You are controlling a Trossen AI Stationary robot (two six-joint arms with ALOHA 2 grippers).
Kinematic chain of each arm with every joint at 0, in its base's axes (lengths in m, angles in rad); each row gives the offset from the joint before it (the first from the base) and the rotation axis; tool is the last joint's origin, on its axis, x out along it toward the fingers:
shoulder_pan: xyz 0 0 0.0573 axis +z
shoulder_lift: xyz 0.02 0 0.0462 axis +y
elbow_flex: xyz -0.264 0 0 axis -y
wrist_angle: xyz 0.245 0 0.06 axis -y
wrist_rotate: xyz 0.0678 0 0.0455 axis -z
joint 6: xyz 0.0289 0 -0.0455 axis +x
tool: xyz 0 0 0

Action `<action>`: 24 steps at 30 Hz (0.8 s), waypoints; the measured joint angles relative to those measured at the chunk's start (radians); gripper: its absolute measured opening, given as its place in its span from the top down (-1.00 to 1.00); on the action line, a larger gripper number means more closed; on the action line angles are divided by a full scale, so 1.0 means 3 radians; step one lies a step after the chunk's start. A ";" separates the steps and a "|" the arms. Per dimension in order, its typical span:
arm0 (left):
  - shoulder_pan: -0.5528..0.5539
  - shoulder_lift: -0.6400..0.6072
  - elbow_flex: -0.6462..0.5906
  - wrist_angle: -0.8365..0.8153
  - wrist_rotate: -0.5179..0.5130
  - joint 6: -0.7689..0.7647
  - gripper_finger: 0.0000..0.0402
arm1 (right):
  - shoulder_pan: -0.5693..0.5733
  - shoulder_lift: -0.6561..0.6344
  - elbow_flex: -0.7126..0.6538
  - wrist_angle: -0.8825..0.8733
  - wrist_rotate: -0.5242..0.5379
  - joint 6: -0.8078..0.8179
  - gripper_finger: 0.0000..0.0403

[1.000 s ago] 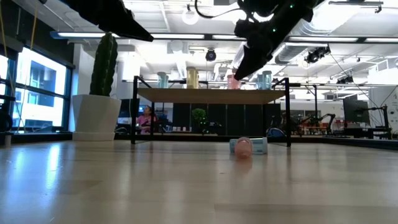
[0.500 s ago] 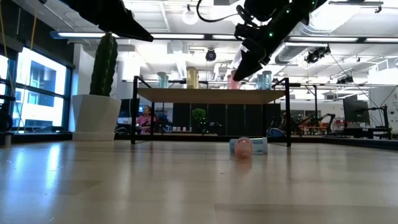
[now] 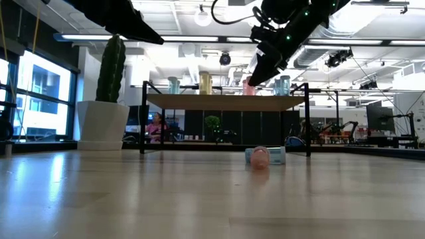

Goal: Pick and place medicine bottles onto shelf by color
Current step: Put the orange pill bottle on the shelf, then put the light blue pill bottle on the shelf aligned with the other light blue pill bottle

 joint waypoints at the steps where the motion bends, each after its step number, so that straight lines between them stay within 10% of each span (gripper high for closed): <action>1: 0.0001 0.0000 0.0000 0.0000 0.0000 0.0000 0.06 | 0.0000 0.0000 0.0000 0.0000 -0.0018 0.0001 0.08; 24: -0.0117 0.0000 0.0000 -0.0630 0.0156 -0.1115 0.06 | 0.0897 -0.0001 0.0000 -0.0446 -0.0194 0.0697 0.08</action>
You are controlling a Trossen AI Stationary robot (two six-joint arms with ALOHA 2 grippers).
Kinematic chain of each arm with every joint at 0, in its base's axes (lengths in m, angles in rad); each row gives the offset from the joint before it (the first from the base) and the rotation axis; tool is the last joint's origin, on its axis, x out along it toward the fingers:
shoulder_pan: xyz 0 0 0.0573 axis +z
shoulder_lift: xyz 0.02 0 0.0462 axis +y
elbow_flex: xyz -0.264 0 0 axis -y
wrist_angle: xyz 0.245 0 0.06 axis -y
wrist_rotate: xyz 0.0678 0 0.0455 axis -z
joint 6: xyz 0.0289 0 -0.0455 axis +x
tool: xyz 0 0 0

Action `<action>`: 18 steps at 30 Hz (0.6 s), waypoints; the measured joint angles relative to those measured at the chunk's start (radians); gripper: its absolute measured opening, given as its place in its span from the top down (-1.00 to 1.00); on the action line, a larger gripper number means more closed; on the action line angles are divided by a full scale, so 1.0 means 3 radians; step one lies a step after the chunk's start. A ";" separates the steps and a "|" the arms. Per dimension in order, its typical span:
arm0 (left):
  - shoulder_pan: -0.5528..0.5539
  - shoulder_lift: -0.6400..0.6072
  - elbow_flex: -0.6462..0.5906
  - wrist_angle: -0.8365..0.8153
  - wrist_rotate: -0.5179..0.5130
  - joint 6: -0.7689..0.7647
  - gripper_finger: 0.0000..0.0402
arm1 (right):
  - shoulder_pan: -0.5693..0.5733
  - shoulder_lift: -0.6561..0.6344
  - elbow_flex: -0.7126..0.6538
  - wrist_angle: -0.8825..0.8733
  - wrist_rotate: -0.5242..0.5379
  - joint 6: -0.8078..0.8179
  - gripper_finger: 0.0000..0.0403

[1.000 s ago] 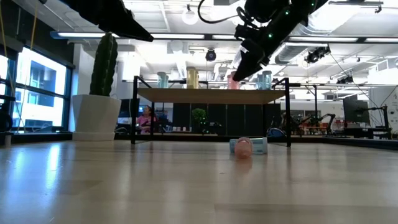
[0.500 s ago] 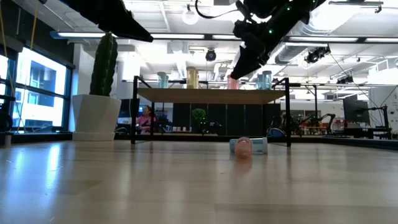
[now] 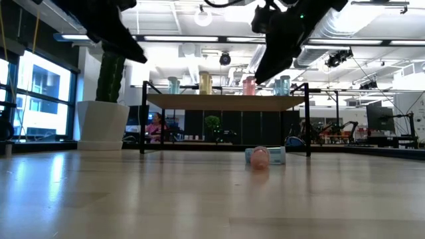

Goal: Pick and place medicine bottles onto shelf by color
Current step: Put the light blue pill bottle on the shelf aligned with the other light blue pill bottle

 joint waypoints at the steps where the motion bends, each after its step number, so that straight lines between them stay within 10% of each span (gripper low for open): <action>1: -0.0031 0.0000 0.0000 -0.0037 0.0020 -0.0064 0.06 | 0.0049 0.0000 0.0001 -0.0025 -0.0003 0.0076 0.08; 18: -0.1328 0.0278 0.0000 -0.0646 0.0091 -0.2285 0.06 | 0.0707 0.0334 0.0001 -0.0082 0.0208 0.0526 0.08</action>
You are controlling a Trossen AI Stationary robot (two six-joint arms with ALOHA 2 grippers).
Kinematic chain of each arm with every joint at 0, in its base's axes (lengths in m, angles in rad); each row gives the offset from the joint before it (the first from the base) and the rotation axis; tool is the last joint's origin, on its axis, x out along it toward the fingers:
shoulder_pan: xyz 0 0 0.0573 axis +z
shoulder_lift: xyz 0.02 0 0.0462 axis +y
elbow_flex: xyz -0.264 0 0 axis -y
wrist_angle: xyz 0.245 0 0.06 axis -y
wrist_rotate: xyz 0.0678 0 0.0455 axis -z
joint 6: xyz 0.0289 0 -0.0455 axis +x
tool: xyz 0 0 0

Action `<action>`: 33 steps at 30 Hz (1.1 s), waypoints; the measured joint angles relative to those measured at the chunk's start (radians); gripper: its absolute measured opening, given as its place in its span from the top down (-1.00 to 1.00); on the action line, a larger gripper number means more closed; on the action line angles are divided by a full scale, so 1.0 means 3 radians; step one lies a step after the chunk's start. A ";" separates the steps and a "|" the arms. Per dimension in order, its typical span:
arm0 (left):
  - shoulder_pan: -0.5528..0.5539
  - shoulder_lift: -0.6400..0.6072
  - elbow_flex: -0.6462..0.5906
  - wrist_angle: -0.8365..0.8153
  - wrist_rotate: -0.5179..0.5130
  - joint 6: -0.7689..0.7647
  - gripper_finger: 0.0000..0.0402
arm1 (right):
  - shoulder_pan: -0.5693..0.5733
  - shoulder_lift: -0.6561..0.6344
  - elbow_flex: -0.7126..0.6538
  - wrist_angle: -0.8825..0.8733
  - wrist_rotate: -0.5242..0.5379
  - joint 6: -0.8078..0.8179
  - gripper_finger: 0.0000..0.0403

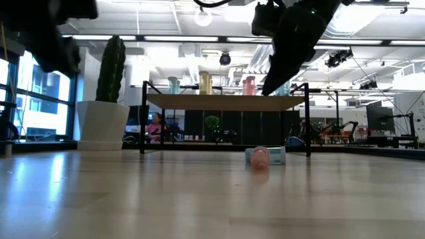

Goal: Pick and place medicine bottles onto shelf by color
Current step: Put the light blue pill bottle on the shelf aligned with the other light blue pill bottle

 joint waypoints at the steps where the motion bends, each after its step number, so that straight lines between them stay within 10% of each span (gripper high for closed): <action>1: -0.0083 0.0047 0.0000 -0.0005 0.0014 -0.0132 0.06 | 0.0013 0.0004 0.0000 0.0001 0.0001 0.0000 0.08; 13: -0.0785 0.0618 0.0000 0.0407 0.0636 -0.1993 0.06 | 0.0037 0.0004 0.0000 0.0005 0.0002 -0.0142 0.08; 33: -0.1419 0.1016 0.0000 0.0918 0.0571 -0.0884 0.06 | 0.0035 0.0004 0.0000 0.0175 0.0001 -0.0269 0.08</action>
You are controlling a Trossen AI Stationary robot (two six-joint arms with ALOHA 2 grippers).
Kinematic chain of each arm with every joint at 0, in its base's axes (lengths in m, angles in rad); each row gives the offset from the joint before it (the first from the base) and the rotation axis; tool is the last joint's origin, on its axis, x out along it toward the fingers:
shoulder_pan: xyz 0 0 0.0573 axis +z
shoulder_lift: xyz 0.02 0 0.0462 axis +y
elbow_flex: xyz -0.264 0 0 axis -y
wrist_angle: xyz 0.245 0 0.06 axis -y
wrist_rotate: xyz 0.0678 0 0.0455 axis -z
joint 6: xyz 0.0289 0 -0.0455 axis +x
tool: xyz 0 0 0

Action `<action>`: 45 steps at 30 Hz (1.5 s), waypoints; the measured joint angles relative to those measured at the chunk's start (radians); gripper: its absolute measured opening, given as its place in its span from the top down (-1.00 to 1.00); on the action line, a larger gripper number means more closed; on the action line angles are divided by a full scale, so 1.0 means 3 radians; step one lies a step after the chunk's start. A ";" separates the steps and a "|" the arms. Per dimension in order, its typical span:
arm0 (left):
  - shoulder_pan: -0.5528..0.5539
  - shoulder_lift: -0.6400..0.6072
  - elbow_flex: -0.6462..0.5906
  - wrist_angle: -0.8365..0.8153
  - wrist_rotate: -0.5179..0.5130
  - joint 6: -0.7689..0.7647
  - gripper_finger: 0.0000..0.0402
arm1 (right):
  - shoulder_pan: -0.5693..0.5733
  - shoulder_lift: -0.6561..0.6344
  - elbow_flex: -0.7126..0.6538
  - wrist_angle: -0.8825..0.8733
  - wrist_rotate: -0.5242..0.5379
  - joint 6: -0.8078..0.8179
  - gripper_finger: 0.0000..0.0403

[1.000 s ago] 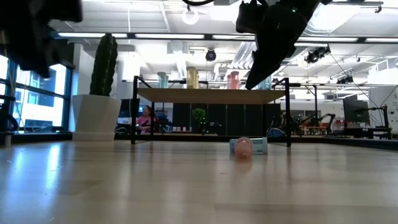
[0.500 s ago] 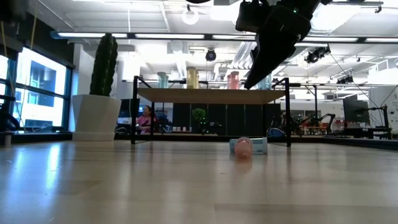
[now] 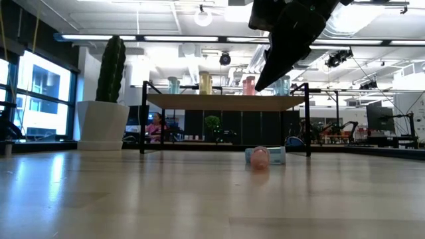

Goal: Pick and place medicine bottles onto shelf by color
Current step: Put the light blue pill bottle on the shelf aligned with the other light blue pill bottle

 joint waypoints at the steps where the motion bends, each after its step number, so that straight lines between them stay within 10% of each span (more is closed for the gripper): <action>1: 0.0002 0.0000 0.0000 -0.0035 -0.0002 0.0010 0.06 | 0.0000 0.0000 0.0000 0.0014 0.0000 0.0005 0.08; 13: 0.0011 0.0000 0.0085 -0.0793 -0.0043 0.0184 0.06 | -0.0001 0.0000 0.0000 0.0170 0.0000 0.0005 0.08; 45: 0.0117 0.0628 0.0093 -0.0508 0.0009 0.0353 0.13 | -0.0001 0.0000 0.0000 0.0171 -0.0003 0.0093 0.08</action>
